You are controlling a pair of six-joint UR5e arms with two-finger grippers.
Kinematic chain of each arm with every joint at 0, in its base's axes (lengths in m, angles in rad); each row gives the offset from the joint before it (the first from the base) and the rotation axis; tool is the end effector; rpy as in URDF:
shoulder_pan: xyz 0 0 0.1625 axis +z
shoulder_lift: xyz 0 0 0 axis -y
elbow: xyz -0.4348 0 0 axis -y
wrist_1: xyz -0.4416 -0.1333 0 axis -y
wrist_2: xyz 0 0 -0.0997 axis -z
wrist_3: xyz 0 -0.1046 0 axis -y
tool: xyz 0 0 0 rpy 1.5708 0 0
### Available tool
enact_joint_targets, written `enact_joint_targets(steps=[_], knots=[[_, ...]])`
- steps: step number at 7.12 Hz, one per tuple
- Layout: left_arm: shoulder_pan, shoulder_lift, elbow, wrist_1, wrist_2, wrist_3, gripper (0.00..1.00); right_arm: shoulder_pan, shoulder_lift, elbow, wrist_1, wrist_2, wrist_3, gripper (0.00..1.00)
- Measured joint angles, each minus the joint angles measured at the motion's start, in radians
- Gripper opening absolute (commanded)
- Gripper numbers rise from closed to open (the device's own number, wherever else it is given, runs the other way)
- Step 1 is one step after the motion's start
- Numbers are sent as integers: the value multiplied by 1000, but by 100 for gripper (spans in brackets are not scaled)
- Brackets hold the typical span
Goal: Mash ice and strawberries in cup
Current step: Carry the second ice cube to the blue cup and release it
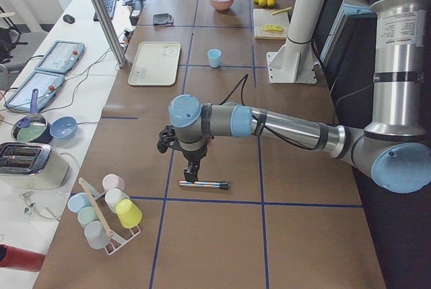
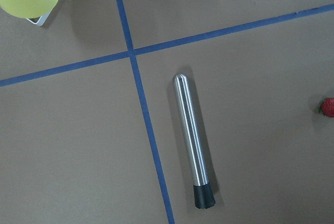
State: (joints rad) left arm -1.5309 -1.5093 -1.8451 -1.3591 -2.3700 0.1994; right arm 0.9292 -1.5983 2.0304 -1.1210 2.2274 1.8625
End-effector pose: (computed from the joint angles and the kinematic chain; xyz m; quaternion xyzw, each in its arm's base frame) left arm -0.0381 -0.5066 0.5760 0.0315 0.3878 0.1102 0.9146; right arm -0.2534 -0.4553 0.3879 -0.1503 -0.4750 0.3780 0.7803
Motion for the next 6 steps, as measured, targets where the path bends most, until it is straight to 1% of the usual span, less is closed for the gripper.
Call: enact_joint_targets(steps=[1, 2, 3, 4, 5, 6], knots=[[0, 1, -1, 0, 0, 0, 100, -62, 99, -7, -12, 1, 21, 0], [0, 2, -3, 0, 0, 0, 100, -128, 219, -34, -45, -13, 45, 0], [0, 6, -5, 0, 0, 0, 100, -199, 359, -91, -83, -59, 79, 0], [0, 11, -5, 0, 0, 2, 100, -265, 481, -162, -101, -127, 112, 1], [0, 14, -4, 0, 0, 2, 100, -316, 576, -228, -103, -194, 134, 2], [0, 15, -2, -1, 0, 3, 100, -346, 648, -285, -101, -241, 144, 5]])
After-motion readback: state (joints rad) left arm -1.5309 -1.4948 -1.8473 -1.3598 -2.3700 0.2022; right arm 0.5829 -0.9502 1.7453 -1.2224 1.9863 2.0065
